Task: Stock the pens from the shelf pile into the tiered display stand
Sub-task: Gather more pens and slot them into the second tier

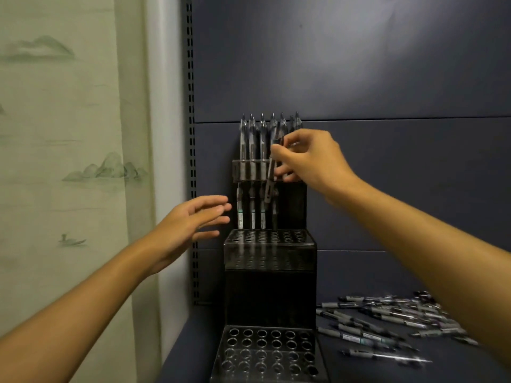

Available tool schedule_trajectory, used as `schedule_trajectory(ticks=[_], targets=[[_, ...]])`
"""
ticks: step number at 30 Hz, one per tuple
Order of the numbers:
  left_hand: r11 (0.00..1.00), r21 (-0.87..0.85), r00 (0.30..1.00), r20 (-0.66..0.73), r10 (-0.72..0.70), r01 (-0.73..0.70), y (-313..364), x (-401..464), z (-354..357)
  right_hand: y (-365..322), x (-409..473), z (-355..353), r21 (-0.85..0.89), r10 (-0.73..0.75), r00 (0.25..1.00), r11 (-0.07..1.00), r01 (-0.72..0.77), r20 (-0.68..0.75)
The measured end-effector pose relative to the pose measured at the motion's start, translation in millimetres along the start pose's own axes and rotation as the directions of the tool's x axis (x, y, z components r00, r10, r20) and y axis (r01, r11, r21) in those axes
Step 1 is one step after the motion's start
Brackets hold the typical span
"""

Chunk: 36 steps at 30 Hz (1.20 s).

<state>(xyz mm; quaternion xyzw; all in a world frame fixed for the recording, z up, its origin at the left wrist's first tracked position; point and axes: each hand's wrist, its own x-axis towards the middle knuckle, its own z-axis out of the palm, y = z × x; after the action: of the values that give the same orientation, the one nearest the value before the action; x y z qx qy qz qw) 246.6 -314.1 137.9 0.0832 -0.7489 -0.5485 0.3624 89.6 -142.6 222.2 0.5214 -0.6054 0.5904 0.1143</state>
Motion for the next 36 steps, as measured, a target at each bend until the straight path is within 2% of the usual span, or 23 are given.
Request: schedule_trajectory(ticks=[6, 25, 28, 32, 36], targets=[[0.997, -0.045, 0.996, -0.062, -0.059, 0.057, -10, 3, -2, 38, -11, -22, -0.084, 0.089, 0.996, 0.992, -0.089, -0.006], [0.998, 0.058, 1.000, -0.025, 0.009, -0.007, -6, -1, 10, 60, -18, -11, -0.124, 0.137, 0.989, 0.984, -0.130, 0.050], [0.997, 0.079, 1.000, -0.022, 0.009, -0.007, -6, -4, 11, 61, -24, -7, -0.163, 0.150, 0.982, 0.978, -0.130, 0.118], [0.997, 0.083, 1.000, -0.022, 0.006, -0.004, -6, -7, 12, 63, -25, -6, -0.215, 0.138, 0.985, 0.970, -0.114, 0.101], [0.994, 0.111, 1.000, -0.016, 0.014, -0.012, -4, -9, 13, 64, -20, -4, -0.397, 0.172, 0.970, 0.913, -0.092, 0.171]])
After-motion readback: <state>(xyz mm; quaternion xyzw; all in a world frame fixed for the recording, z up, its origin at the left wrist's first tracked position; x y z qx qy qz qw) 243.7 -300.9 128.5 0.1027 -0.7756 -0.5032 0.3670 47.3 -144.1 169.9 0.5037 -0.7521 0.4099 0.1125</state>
